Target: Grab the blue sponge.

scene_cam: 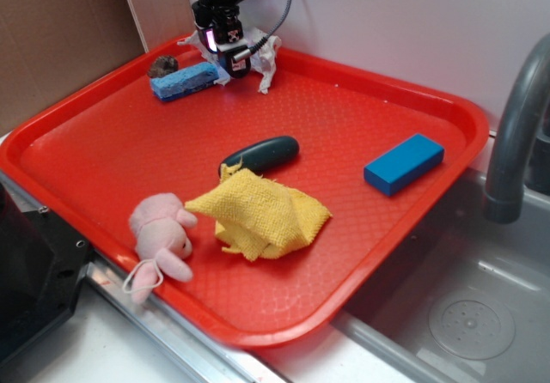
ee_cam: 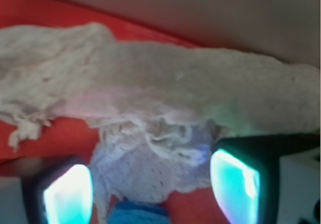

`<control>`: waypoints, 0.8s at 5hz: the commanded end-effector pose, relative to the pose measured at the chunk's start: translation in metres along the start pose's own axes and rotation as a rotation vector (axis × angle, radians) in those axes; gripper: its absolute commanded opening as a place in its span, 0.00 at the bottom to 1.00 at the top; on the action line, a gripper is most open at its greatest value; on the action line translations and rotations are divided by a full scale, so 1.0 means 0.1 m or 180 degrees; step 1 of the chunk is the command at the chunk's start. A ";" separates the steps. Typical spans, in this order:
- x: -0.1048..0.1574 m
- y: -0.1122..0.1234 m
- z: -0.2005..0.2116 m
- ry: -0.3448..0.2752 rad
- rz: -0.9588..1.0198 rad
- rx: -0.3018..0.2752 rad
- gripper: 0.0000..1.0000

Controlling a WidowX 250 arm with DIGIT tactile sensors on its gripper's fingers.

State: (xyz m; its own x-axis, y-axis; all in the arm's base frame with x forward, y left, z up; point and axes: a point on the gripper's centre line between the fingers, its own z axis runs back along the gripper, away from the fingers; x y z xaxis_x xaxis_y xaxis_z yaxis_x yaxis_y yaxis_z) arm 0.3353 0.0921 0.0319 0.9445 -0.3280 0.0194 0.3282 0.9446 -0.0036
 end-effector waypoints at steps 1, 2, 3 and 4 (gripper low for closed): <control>-0.07 -0.20 0.79 -0.0655 0.0017 0.0273 1.00; -0.18 -0.23 0.76 -0.0667 -0.0007 0.0193 1.00; -0.58 -0.33 0.60 -0.0472 0.0065 0.0184 1.00; -0.59 -0.26 0.42 -0.0406 -0.0019 0.0103 1.00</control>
State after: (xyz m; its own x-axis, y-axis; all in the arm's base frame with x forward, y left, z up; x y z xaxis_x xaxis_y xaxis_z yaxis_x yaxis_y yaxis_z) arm 0.2596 0.0917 0.0578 0.9378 -0.3268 0.1169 0.3286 0.9445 0.0042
